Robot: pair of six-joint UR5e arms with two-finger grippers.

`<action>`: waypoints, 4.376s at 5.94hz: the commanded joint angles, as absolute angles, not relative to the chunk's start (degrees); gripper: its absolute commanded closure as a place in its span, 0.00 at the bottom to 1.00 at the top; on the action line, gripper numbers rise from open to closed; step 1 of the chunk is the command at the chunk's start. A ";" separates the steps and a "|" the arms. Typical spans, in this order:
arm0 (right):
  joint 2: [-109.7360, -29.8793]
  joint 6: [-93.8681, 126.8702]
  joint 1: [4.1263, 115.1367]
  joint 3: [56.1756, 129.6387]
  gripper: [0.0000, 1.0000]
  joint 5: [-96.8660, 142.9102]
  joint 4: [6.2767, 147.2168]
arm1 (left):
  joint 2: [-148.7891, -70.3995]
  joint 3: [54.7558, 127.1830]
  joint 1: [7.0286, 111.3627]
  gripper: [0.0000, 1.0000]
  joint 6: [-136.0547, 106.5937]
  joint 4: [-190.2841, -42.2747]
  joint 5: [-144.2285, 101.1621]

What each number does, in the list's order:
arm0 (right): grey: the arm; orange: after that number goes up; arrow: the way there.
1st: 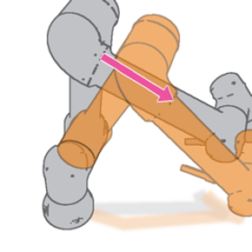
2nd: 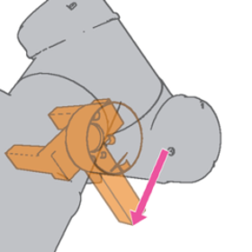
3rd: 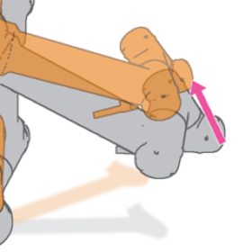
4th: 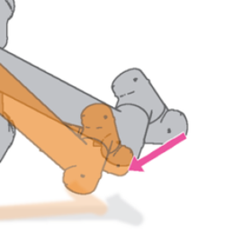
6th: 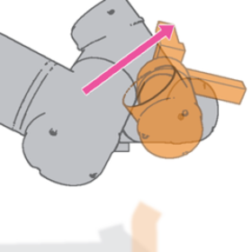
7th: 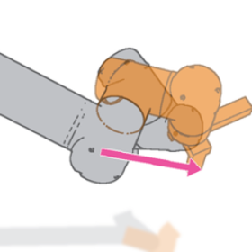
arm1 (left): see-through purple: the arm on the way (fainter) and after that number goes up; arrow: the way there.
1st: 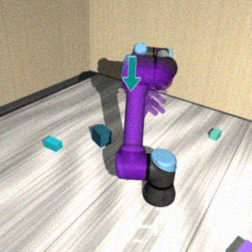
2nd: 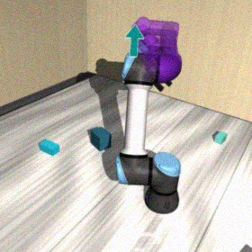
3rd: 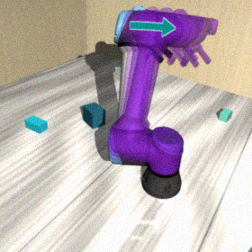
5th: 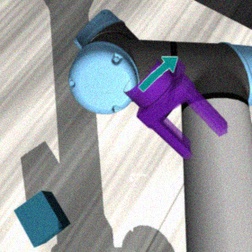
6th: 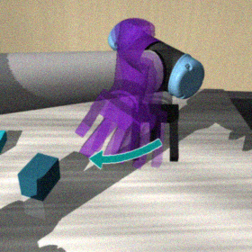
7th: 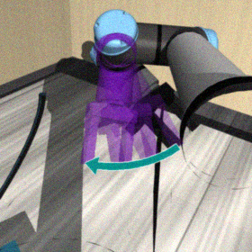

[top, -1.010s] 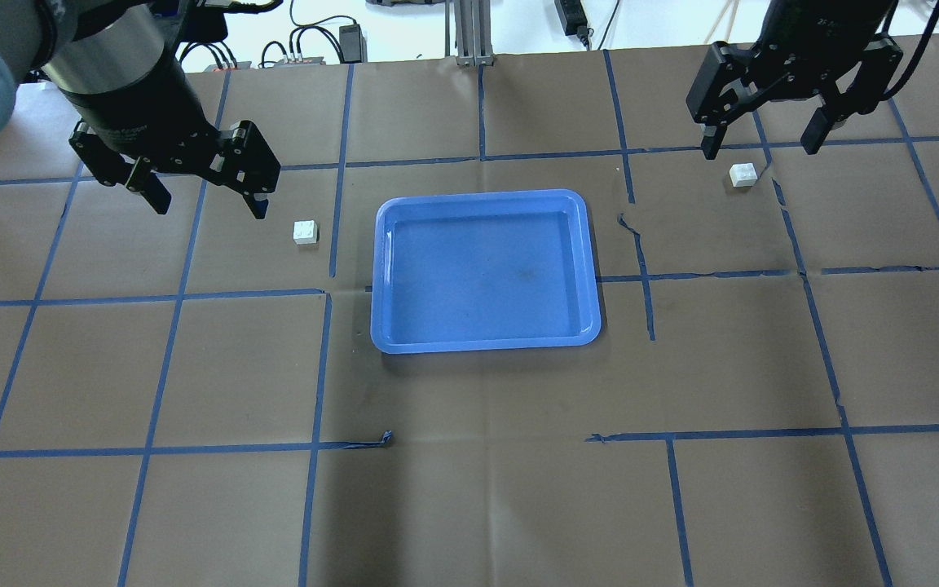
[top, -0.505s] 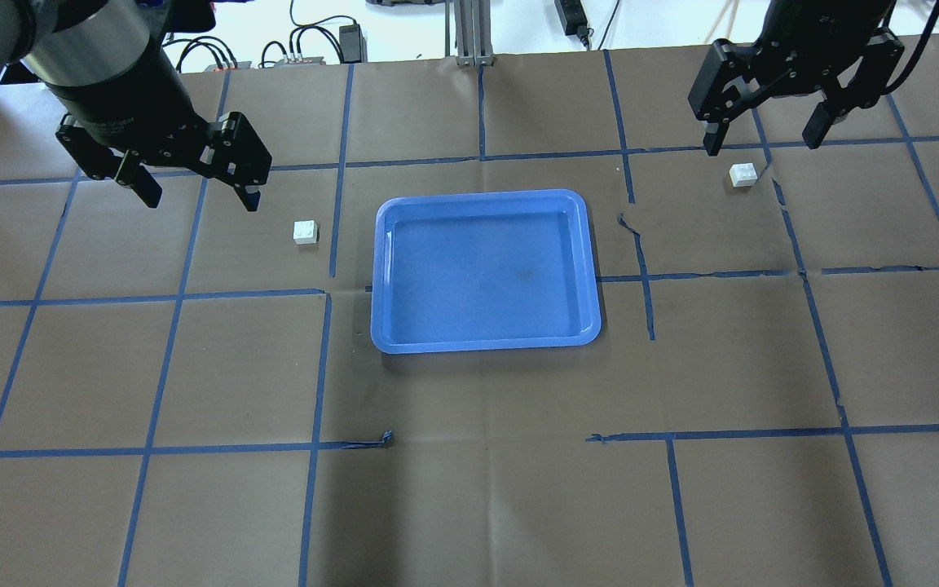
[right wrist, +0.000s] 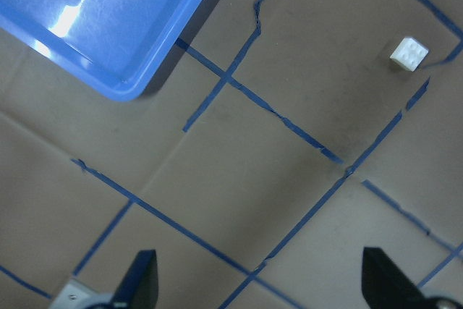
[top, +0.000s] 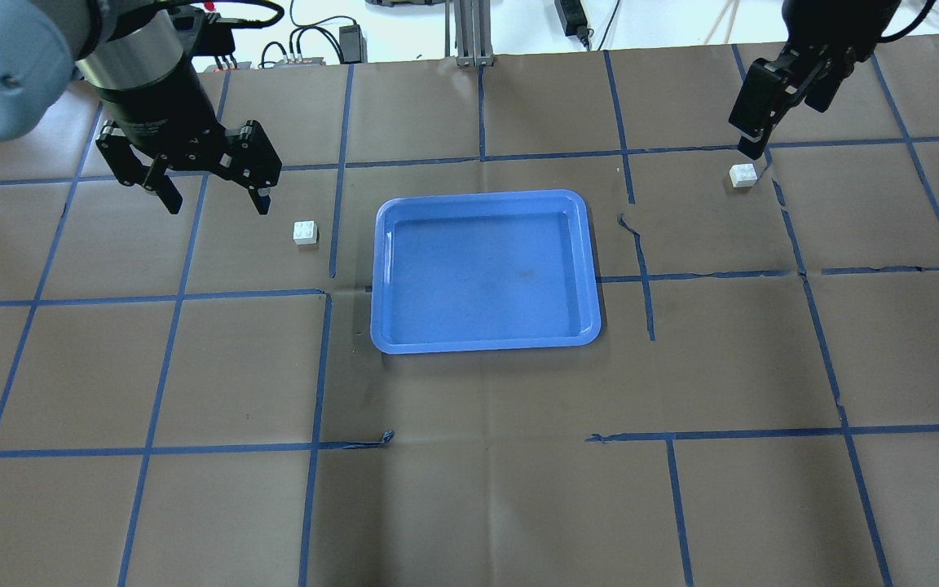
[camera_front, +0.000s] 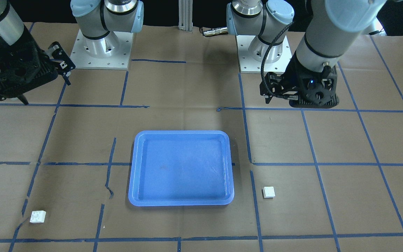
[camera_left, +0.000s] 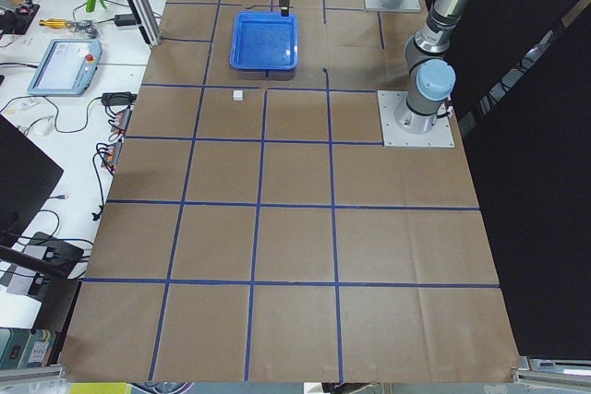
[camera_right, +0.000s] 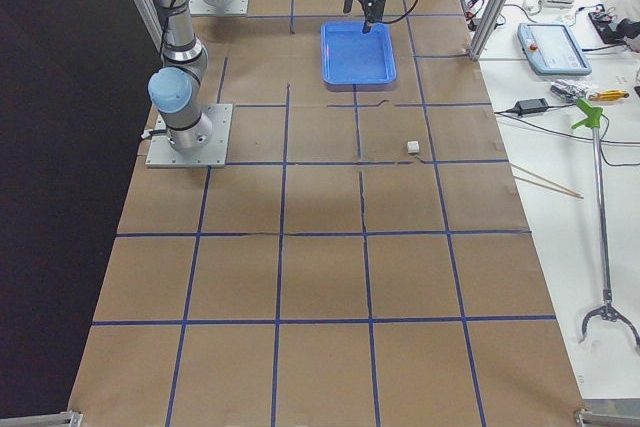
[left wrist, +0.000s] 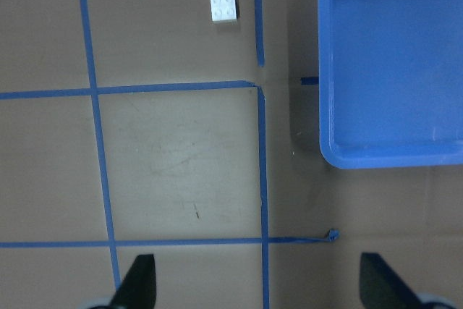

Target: Assemble white blocks and place on blue tray

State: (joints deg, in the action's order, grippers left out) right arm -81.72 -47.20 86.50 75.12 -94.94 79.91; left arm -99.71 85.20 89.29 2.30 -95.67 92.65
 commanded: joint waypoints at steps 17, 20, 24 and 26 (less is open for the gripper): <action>-43.24 -132.17 58.89 74.27 0.00 -48.60 96.94 | -118.30 95.62 110.25 0.97 25.20 -50.01 92.37; -41.50 -135.07 59.32 70.69 0.01 -49.13 91.44 | -121.88 95.37 113.99 0.96 60.47 -49.92 92.90; -40.69 -135.35 60.03 69.87 0.14 -49.13 89.74 | -122.08 96.50 112.94 0.96 65.66 -50.01 93.52; -40.43 -135.35 60.03 69.96 0.21 -49.13 90.26 | -122.52 96.59 112.94 0.40 65.22 -49.83 93.34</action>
